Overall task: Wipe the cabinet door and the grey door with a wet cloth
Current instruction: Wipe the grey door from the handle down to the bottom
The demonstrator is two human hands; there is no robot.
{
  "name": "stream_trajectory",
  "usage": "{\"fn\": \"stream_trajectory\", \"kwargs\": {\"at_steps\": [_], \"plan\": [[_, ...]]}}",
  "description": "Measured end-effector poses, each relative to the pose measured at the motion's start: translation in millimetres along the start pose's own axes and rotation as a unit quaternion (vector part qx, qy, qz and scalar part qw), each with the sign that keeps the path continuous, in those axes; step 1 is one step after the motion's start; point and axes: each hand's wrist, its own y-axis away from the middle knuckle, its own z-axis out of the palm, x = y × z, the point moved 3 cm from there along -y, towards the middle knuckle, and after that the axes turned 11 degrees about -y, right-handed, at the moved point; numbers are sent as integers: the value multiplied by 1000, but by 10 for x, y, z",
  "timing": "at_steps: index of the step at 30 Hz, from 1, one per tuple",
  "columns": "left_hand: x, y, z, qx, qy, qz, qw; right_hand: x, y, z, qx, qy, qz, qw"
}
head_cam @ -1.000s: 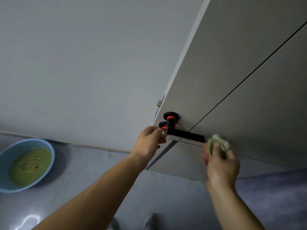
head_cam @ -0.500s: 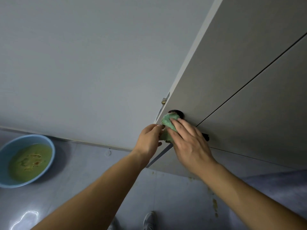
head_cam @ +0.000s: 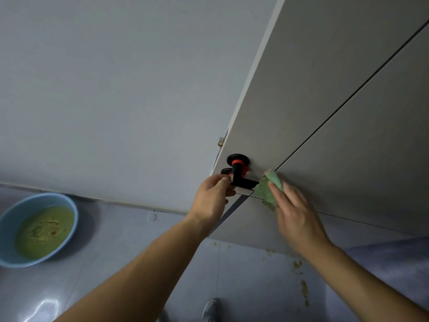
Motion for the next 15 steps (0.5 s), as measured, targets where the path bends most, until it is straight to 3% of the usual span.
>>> {"fn": "stream_trajectory", "kwargs": {"at_steps": [3,11,15], "plan": [[19,15,74,9,-9,2,1000,-5,69,11,11,-7,27,1000],[-16,41,142,42,-6,-3,999,-237,-81,125,3,-69,-11,998],[59,100,181,66,-48,19,996,63,141,2,0,-150,66,986]]}}
